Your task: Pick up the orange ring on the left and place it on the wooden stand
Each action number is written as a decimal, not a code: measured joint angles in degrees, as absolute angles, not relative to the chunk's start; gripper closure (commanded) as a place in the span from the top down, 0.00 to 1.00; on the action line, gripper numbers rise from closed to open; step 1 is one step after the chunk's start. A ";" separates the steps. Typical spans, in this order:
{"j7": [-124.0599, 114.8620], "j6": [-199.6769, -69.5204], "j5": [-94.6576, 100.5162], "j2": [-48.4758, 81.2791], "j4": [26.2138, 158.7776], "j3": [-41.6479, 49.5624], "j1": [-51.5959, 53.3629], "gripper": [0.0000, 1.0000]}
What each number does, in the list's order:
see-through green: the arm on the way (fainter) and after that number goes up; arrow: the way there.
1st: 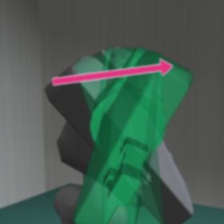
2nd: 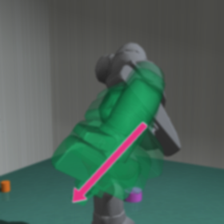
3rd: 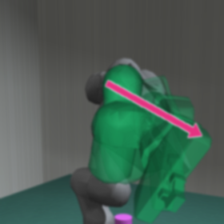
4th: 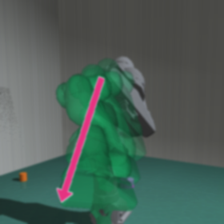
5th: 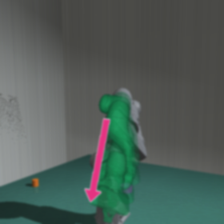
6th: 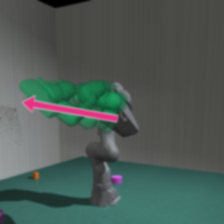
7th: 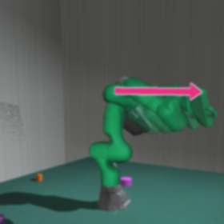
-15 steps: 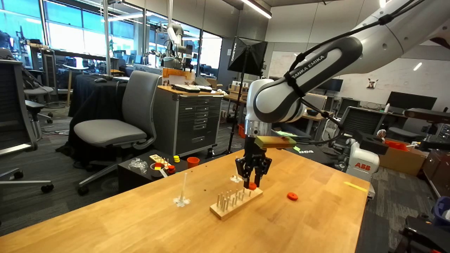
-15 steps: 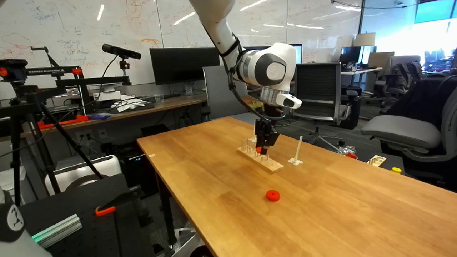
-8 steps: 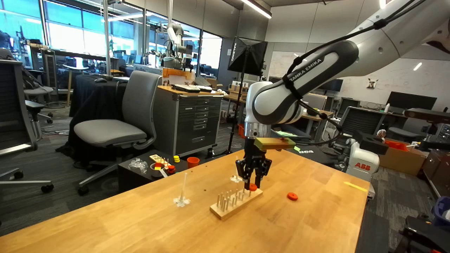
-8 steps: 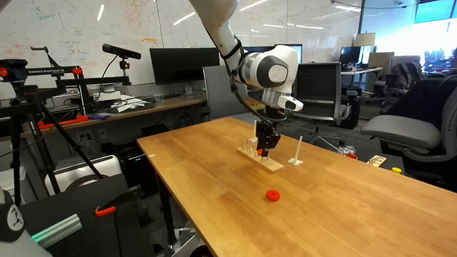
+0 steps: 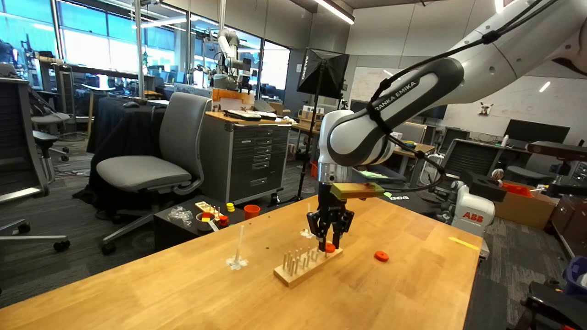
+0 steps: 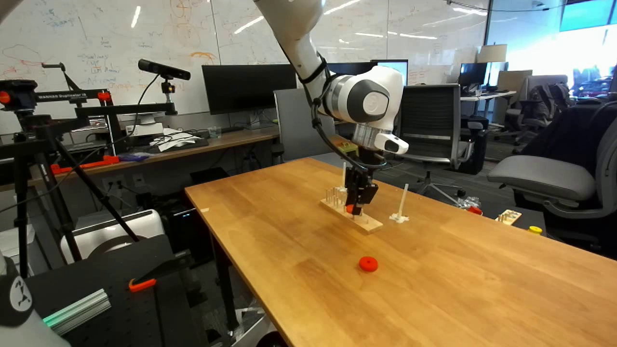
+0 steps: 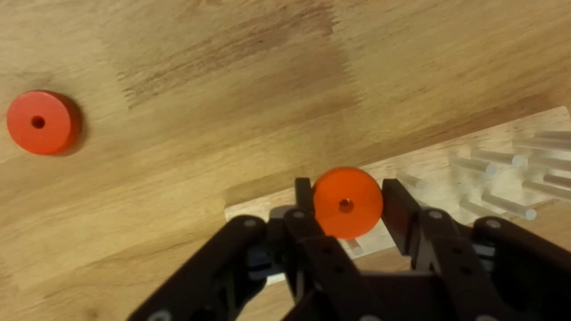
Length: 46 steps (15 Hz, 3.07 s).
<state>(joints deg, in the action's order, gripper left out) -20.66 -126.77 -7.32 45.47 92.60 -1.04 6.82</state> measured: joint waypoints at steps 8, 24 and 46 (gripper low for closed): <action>-20.89 -126.35 -7.32 46.48 91.30 -1.04 7.19 0.18; -22.03 -122.98 -7.32 48.45 87.51 0.18 7.32 0.18; -22.04 -122.87 -6.98 48.49 87.42 0.20 8.60 0.18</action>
